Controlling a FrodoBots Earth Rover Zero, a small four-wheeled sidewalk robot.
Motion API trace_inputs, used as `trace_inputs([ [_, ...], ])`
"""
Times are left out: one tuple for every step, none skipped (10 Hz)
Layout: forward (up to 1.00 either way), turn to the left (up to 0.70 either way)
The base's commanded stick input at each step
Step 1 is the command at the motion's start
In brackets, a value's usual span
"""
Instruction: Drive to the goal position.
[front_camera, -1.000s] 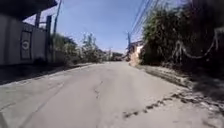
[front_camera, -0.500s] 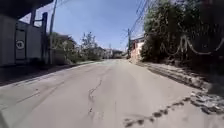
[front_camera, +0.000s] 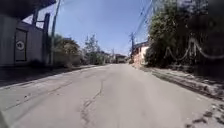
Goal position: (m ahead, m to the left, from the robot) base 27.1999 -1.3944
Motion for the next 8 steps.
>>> trace_inputs([
  [0.85, 0.0],
  [0.85, 0.0],
  [0.85, 0.0],
  [0.85, 0.0],
  [0.85, -0.03],
  [0.85, -0.17],
  [0.85, -0.31],
  [0.85, -0.34],
])
